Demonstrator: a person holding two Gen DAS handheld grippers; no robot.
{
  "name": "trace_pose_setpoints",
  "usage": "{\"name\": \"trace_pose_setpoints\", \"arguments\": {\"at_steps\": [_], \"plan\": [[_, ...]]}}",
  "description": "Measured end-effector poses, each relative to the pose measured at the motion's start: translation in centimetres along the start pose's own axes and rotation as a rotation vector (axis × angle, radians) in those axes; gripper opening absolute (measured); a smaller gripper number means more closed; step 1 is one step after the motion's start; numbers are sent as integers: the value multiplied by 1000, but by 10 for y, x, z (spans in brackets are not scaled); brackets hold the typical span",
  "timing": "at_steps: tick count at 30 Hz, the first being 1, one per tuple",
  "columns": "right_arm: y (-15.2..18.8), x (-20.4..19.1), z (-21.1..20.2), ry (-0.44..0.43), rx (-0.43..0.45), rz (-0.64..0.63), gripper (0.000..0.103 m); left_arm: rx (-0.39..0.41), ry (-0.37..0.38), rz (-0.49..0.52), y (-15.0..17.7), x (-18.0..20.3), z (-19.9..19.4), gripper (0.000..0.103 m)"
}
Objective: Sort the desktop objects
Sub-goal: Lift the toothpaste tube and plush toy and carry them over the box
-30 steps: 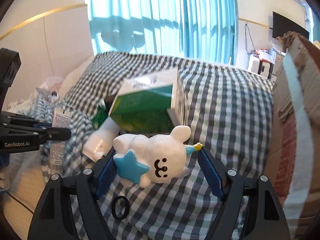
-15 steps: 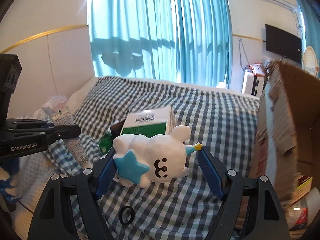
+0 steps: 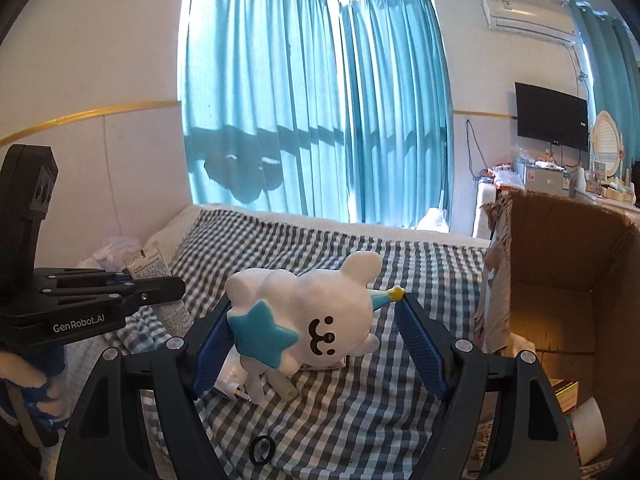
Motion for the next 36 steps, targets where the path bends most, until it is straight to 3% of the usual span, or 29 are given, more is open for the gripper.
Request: {"name": "trace_pose_setpoints", "arguments": {"at_steps": [9, 21, 36], "plan": [[-17, 8, -25, 36, 73, 21, 78, 97, -17, 99, -15, 32, -23, 10], [-43, 33, -86, 66, 208, 84, 78, 208, 66, 145, -48, 78, -54, 10], [-49, 83, -147, 184, 312, 148, 78, 314, 168, 243, -92, 158, -79, 10]]}}
Point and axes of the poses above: each gripper's, at about its wrist camera, not at the fingertips, and z roughly the way its jaws point, x to its right, y to its underside, the point moved 7 cm from there along z, roughly the way its jaws point, and after that the axes turned 6 degrees about -x, right-handed, at the moved point
